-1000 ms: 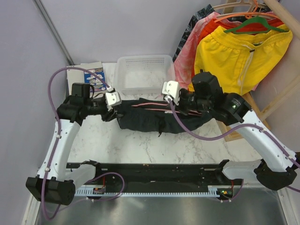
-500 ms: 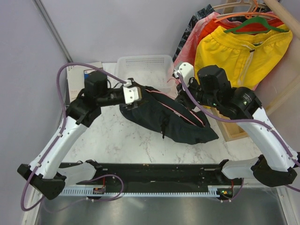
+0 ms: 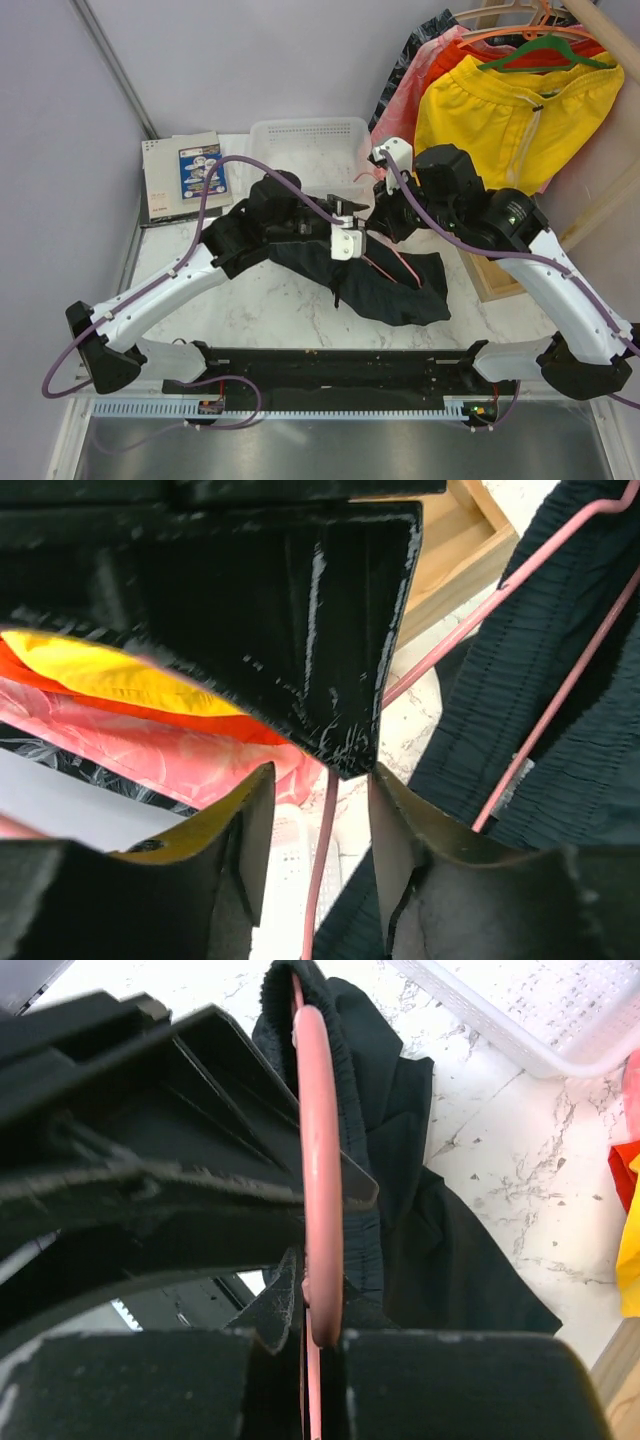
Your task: Place the shorts on the hanger
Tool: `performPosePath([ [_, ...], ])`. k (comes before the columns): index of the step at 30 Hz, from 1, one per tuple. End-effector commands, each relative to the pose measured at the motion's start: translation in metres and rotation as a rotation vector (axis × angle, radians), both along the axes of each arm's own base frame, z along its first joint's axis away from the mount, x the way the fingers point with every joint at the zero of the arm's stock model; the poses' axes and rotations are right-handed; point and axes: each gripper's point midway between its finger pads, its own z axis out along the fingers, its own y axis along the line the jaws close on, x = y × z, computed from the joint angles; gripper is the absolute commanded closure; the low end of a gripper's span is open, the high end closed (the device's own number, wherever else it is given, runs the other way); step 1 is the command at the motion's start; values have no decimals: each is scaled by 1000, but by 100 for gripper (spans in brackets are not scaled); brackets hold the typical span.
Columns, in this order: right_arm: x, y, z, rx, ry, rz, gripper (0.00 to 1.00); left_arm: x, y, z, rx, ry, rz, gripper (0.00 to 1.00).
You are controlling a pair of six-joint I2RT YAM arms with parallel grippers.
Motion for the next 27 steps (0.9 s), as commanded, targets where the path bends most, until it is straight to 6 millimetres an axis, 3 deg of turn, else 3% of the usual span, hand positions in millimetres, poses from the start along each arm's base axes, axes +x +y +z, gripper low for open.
performPosePath([
  [1, -8, 7, 20, 117, -14, 17, 100, 10, -11, 6, 15, -139, 28, 62],
  [3, -9, 6, 18, 117, -8, 20, 100, 10, -11, -2, 32, -138, 25, 69],
  [6, -14, 5, 17, 136, 6, 39, 98, 12, -10, -9, 49, -137, 34, 93],
  [7, -21, 7, 16, 151, 25, 79, 76, 14, -9, -10, 47, -133, 47, 98],
  [10, -35, 5, 10, 173, 53, 143, 37, 15, -3, -7, 19, -147, 69, 98],
  [12, -42, -1, 3, 183, 79, 147, 27, 8, 1, -12, 3, -148, 39, 98],
  [13, -47, -2, 0, 192, 99, 154, 24, 4, 6, 1, -38, -186, 26, 98],
  [14, -55, -2, -3, 213, 129, 180, 24, 1, 8, 5, -62, -203, 15, 98],
  [15, -62, -7, -13, 235, 183, 169, 25, -4, 9, -5, -62, -204, -7, 98],
  [17, -83, -5, -17, 305, 267, 244, 27, -9, 17, 6, -110, -232, -21, 98],
  [18, -90, -9, -30, 324, 316, 233, 28, -14, 18, 3, -117, -213, -61, 98],
  [20, -90, -10, -38, 351, 315, 225, 28, -28, 21, 4, -134, -207, -125, 98],
  [24, -92, -12, -25, 429, 204, 231, 31, -46, 21, 4, -132, -192, -210, 98],
  [27, -97, -9, -22, 478, 229, 255, 38, -47, 19, 4, -121, -150, -221, 98],
])
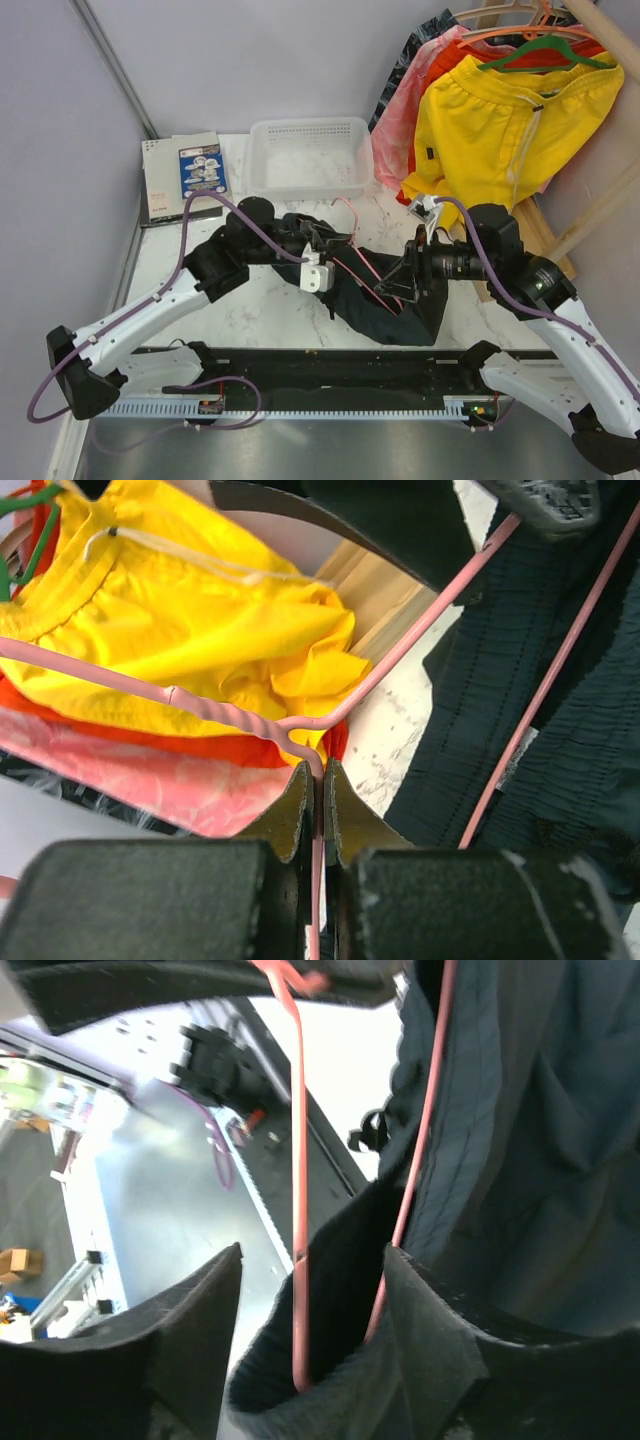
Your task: Place the shorts on the hanger
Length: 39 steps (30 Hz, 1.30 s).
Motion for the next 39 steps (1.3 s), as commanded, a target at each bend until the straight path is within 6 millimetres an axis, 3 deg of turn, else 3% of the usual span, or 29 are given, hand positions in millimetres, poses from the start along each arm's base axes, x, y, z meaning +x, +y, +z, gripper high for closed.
performPosePath([
  [1, -6, 11, 34, 170, -38, 46, 45, -17, -9, 34, -76, -38, -109, 98],
  [4, -15, 9, 37, 206, -4, 69, 54, -10, -13, 36, -84, -56, -93, 98],
  [11, -20, 2, 25, 232, 103, 32, 62, 7, -23, 42, -120, -74, -57, 98],
  [16, -21, 0, 22, 247, 135, 22, 62, 15, -27, 52, -150, -103, -42, 98],
  [23, -8, -7, 12, 256, 171, -81, 62, 18, -28, 61, -179, -108, -27, 98],
  [29, -5, -9, 14, 280, 192, -102, 65, 16, -26, 61, -182, -111, -30, 98],
  [30, -6, -8, 16, 292, 194, -98, 74, 16, -26, 62, -186, -109, -30, 98],
  [33, -6, -8, 32, 334, 199, -85, 90, 19, -27, 60, -183, -108, -19, 98],
  [39, -19, -8, 63, 391, 227, -28, 91, 51, -31, 55, -200, -77, 65, 98],
])
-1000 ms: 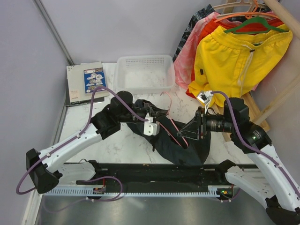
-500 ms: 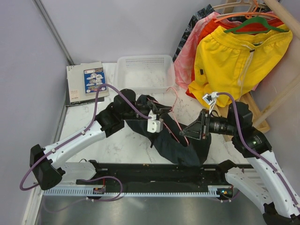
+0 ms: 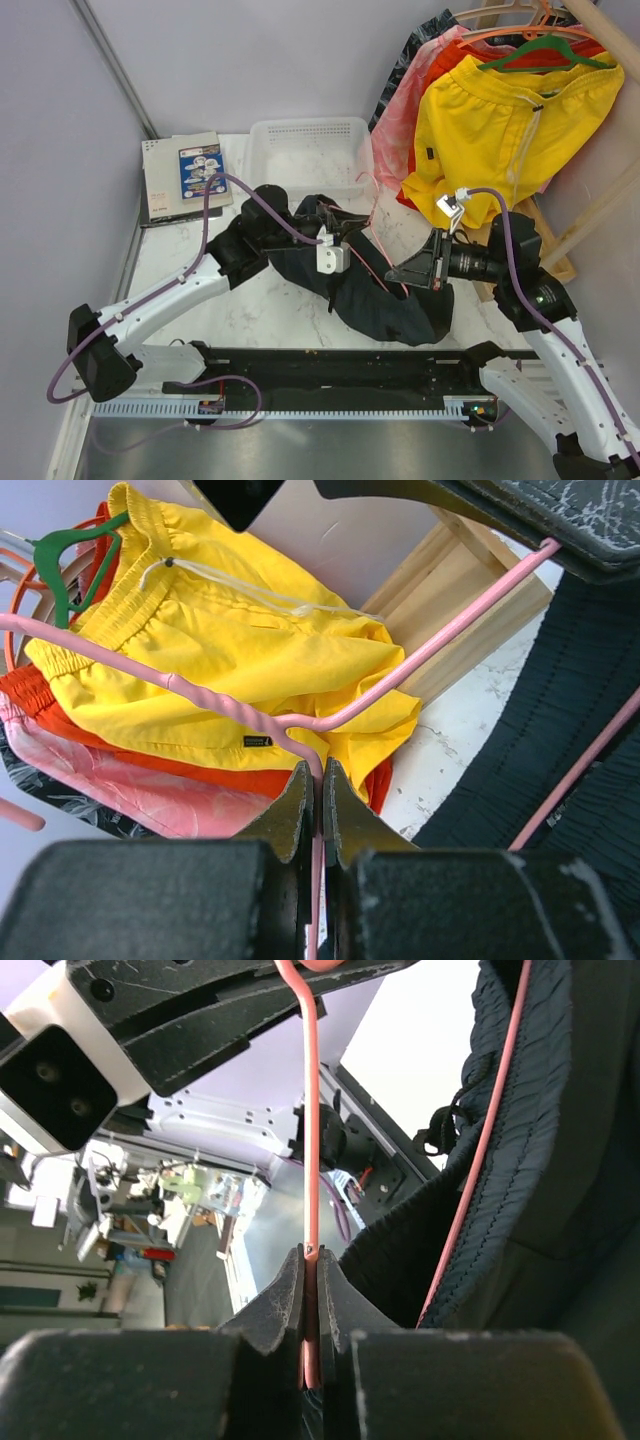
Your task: Place the shorts on the hanger
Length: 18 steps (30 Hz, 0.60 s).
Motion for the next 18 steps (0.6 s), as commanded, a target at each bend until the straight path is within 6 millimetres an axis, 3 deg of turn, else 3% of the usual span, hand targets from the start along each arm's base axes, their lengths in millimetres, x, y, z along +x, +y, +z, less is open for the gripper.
performPosePath([
  [1, -18, 0, 48, 97, -54, 69, 91, 31, -2, 44, -127, -38, 97, 98],
  [4, -21, -1, 56, 109, -41, 80, 91, 39, -9, 46, -133, -19, 102, 98],
  [5, -22, -1, 56, 112, -35, 81, 100, 40, -11, 47, -137, -19, 99, 98],
  [8, -22, -3, 62, 122, -27, 79, 100, 42, -17, 52, -146, 5, 96, 98],
  [9, -22, -4, 65, 125, -33, 72, 100, 42, -17, 55, -150, 10, 100, 94],
  [10, -21, -7, 73, 129, -64, 49, 100, 43, -16, 61, -160, 14, 109, 86],
  [11, -22, -9, 77, 128, -77, 33, 100, 44, -15, 62, -162, 30, 118, 66],
  [13, -18, -16, 89, 114, -104, -39, 100, 44, -9, 68, -168, 36, 144, 45],
  [14, -15, -20, 93, 108, -113, -73, 100, 44, -6, 70, -181, 62, 157, 12],
  [15, -17, -24, 102, 105, -115, -108, 100, 40, 1, 76, -193, 80, 172, 3],
  [16, -8, -31, 106, 101, -112, -186, 100, 40, 5, 80, -207, 112, 192, 0],
  [18, -7, -38, 110, 100, -83, -255, 100, 37, 16, 89, -228, 132, 224, 1],
])
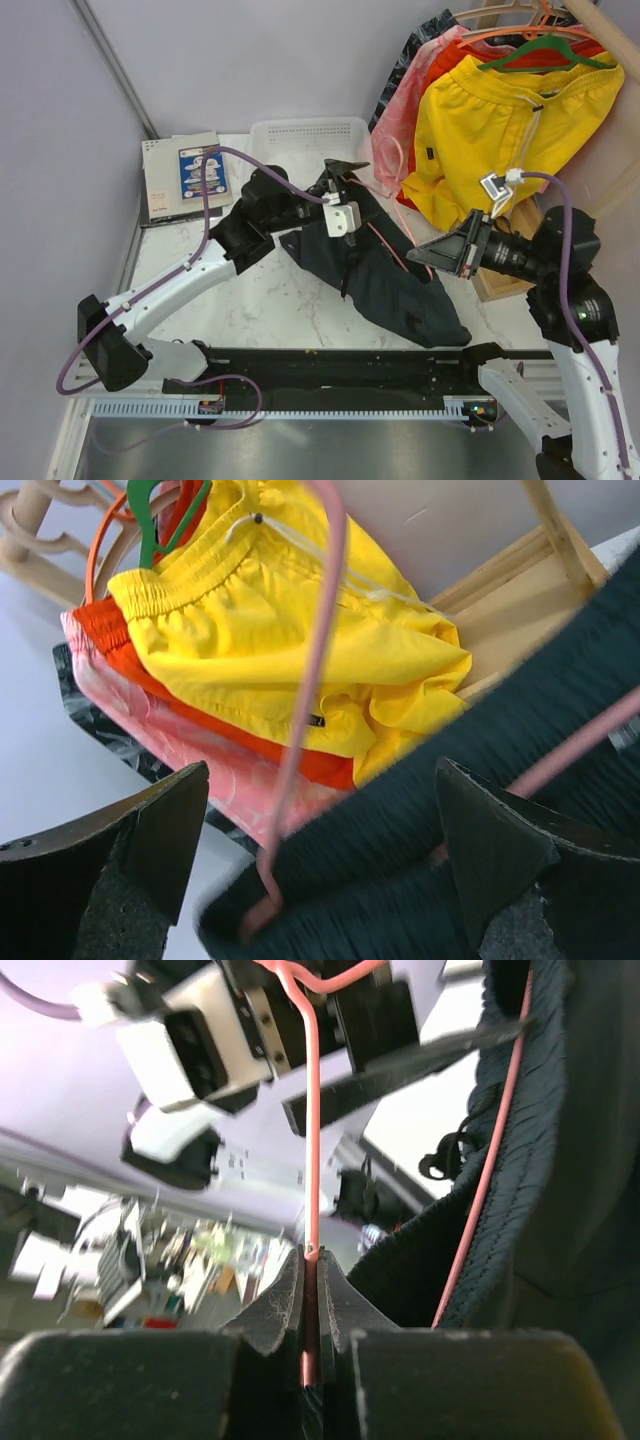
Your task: Place the shorts on the hanger
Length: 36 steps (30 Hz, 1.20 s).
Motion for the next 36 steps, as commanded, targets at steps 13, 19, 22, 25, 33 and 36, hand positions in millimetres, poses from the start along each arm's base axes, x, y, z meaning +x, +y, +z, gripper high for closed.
performPosePath([
  [13, -4, -67, 73, 43, -59, -576, 100, -14, 72, 44, -132, 66, 236, 1],
  [19, 10, -113, 92, 56, -56, -905, 100, -16, 75, 48, -137, 59, 236, 1],
  [22, 20, -137, 103, 66, -58, -1052, 100, -16, 74, 49, -135, 58, 232, 0],
  [25, 33, -163, 125, 107, -127, -1198, 100, -17, 73, 53, -138, 51, 224, 1],
  [33, 79, -208, 157, 89, -228, -1423, 100, -24, 74, 64, -152, 44, 199, 1],
  [36, 93, -223, 175, 114, -287, -1500, 100, -27, 74, 66, -158, 46, 188, 0],
])
